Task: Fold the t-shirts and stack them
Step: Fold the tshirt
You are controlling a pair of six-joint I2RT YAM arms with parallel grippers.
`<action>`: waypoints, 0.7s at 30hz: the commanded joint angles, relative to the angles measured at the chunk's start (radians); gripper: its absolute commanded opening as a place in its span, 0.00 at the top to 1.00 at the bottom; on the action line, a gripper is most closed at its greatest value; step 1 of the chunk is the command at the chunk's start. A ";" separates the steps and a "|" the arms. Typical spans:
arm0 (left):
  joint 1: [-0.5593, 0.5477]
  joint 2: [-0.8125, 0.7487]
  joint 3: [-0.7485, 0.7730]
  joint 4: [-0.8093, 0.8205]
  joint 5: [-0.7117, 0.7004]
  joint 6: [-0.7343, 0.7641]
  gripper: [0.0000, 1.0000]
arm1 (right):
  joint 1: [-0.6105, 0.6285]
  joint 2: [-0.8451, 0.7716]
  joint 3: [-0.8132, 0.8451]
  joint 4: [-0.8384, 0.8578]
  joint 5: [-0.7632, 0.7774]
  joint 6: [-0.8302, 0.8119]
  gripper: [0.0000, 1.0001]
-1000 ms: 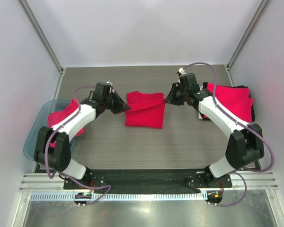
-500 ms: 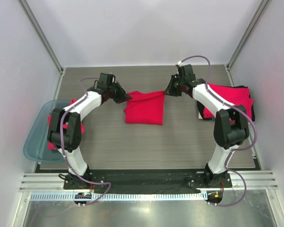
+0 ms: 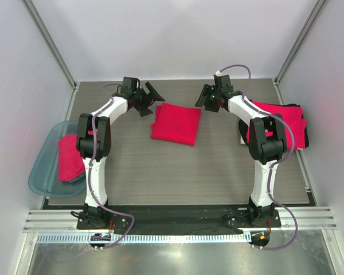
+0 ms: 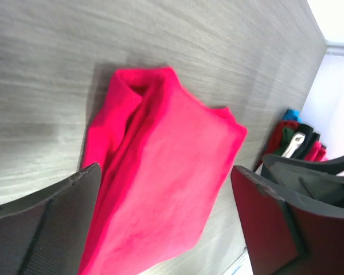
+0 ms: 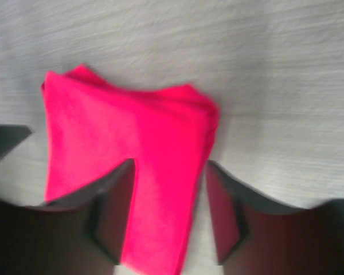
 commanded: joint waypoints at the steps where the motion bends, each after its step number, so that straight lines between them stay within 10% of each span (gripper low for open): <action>1: 0.006 -0.036 0.068 0.008 -0.010 0.042 0.02 | -0.010 -0.029 -0.004 0.146 0.073 -0.013 0.34; 8: -0.004 -0.134 -0.050 0.029 -0.052 0.146 0.04 | -0.010 -0.232 -0.379 0.498 0.072 -0.030 0.31; 21: -0.046 -0.078 -0.076 0.017 -0.176 0.260 0.06 | -0.019 -0.059 -0.338 0.479 -0.058 0.057 0.26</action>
